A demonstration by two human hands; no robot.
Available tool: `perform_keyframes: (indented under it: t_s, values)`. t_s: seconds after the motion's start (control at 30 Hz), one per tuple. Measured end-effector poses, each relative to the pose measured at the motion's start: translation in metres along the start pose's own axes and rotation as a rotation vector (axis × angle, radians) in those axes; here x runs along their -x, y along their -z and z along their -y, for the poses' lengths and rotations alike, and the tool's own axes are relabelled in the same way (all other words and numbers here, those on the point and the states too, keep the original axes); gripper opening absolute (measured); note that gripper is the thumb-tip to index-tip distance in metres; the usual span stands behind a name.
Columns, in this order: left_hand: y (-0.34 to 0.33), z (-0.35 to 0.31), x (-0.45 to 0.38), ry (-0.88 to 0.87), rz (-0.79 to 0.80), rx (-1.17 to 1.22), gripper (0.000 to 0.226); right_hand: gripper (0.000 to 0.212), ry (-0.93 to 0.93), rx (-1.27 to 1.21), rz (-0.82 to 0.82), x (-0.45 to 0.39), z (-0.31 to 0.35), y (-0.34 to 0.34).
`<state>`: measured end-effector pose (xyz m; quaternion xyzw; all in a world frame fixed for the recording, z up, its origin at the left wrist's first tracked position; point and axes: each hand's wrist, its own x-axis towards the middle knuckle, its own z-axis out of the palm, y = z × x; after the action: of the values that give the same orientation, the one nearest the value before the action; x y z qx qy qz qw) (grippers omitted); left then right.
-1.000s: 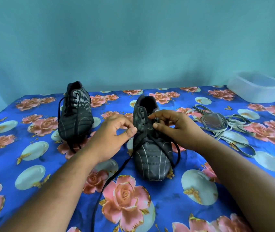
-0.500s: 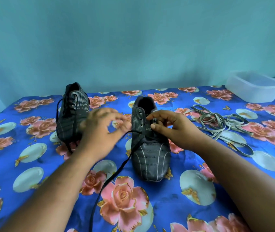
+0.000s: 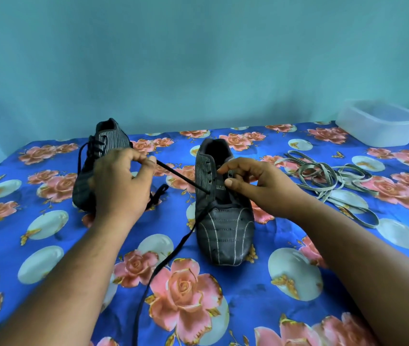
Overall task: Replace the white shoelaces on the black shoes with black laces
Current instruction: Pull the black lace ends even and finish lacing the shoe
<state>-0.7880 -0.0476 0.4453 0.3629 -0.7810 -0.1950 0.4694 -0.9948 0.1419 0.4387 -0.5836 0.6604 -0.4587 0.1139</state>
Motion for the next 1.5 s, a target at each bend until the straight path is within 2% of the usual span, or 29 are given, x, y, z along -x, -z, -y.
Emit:
perform_keyframes:
  t_s: [0.1,0.2,0.27,0.33,0.43,0.5,0.57,0.73,0.83,0.9,0.97,1.03,1.1,1.17,1.2,1.33,1.5]
  values:
    - [0.003,-0.002,-0.001,-0.08,-0.062,-0.053,0.018,0.019,-0.002,0.004,0.005,0.0,0.002,0.0]
    - [-0.001,0.002,0.0,-0.079,-0.013,-0.154,0.025,0.018,0.002,0.02,0.003,0.0,0.002,0.001]
    - [-0.004,0.002,0.004,-0.125,0.07,-0.186,0.036,0.017,0.018,0.054,-0.004,0.001,0.003,0.002]
    - [-0.008,-0.003,0.009,-0.249,0.183,-0.11,0.04,0.012,0.061,0.119,-0.014,0.001,0.006,0.002]
    - [-0.018,-0.013,0.02,-0.392,0.439,0.087,0.035,0.011,0.16,0.28,0.008,0.001,0.01,0.002]
    - [-0.026,-0.013,0.024,-0.442,0.523,0.107,0.025,0.017,0.178,0.373,0.035,0.002,0.009,0.001]
    - [-0.027,-0.011,0.024,-0.417,0.529,0.133,0.019,0.023,0.151,0.418,0.059,0.002,0.007,0.001]
    - [-0.022,-0.008,0.024,-0.29,0.558,0.187,0.031,0.031,0.087,0.44,0.105,0.003,0.012,-0.001]
    - [-0.023,-0.006,0.023,-0.249,0.591,0.201,0.029,0.033,0.036,0.405,0.126,0.003,0.014,-0.001]
    - [-0.022,-0.008,0.024,-0.238,0.599,0.227,0.023,0.03,0.004,0.37,0.127,0.004,0.015,-0.002]
    - [-0.021,-0.011,0.025,-0.22,0.617,0.275,0.012,0.017,-0.021,0.341,0.11,0.003,0.017,-0.005]
    - [-0.02,-0.013,0.027,-0.156,0.66,0.355,0.01,0.007,-0.057,0.333,0.095,0.003,0.019,-0.008]
    - [-0.019,-0.017,0.028,-0.069,0.696,0.412,0.027,0.006,-0.099,0.323,0.088,0.002,0.021,-0.01]
    - [-0.018,-0.023,0.03,-0.01,0.722,0.36,0.048,0.012,-0.116,0.305,0.077,0.001,0.024,-0.012]
    - [-0.016,-0.025,0.03,0.013,0.734,0.318,0.049,0.016,-0.121,0.298,0.075,0.002,0.025,-0.013]
    - [-0.013,-0.029,0.03,0.078,0.73,0.303,0.049,0.025,-0.129,0.247,0.053,0.002,0.028,-0.015]
    - [-0.015,-0.033,0.03,0.14,0.7,0.447,0.028,0.024,-0.119,0.222,0.007,0.002,0.027,-0.017]
